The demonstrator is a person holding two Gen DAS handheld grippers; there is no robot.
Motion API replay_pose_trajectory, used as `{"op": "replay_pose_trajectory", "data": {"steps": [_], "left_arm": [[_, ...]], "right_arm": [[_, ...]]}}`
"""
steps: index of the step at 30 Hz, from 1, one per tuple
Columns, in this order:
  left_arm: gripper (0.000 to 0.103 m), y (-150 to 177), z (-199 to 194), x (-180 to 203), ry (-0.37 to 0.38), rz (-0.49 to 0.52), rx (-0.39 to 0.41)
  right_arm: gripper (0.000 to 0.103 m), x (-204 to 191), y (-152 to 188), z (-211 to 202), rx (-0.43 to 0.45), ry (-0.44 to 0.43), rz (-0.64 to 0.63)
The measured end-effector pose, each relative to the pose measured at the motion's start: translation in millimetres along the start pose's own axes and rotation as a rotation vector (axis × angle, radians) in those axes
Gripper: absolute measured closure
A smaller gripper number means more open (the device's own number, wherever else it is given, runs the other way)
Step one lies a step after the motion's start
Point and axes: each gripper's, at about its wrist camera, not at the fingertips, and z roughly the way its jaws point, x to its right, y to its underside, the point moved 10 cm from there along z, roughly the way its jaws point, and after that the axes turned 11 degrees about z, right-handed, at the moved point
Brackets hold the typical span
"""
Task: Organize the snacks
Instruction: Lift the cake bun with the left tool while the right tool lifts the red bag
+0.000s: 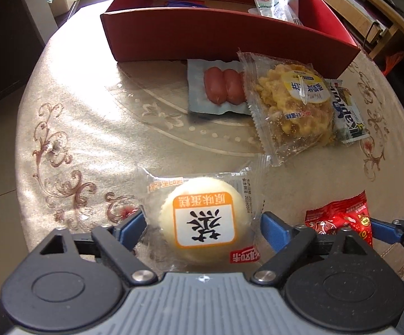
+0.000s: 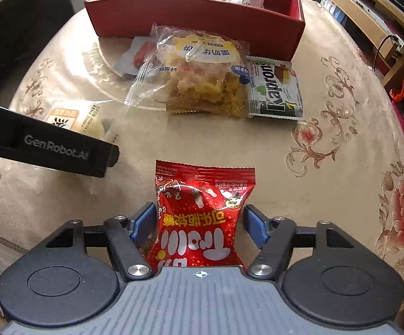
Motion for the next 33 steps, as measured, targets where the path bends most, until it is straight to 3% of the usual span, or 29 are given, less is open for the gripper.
{"op": "replay_pose_trajectory", "data": {"steps": [3, 5, 11, 24, 33], "left_arm": [[0.016, 0, 2, 3, -0.022, 0.017, -0.002], [0.026, 1, 0, 4, -0.050, 0.028, -0.001], [0.032, 3, -7, 4, -0.031, 0.030, 0.007], [0.032, 24, -12, 14, -0.022, 0.095, -0.014], [0.027, 12, -15, 5, 0.060, -0.008, 0.006]], "right_arm": [[0.041, -1, 0, -2, 0.006, 0.003, -0.006], [0.043, -1, 0, -4, 0.011, 0.001, -0.007], [0.044, 3, -4, -10, 0.025, -0.001, 0.007], [0.044, 13, -8, -8, 0.030, 0.016, 0.046], [0.044, 14, -10, -5, 0.018, 0.009, 0.068]]}}
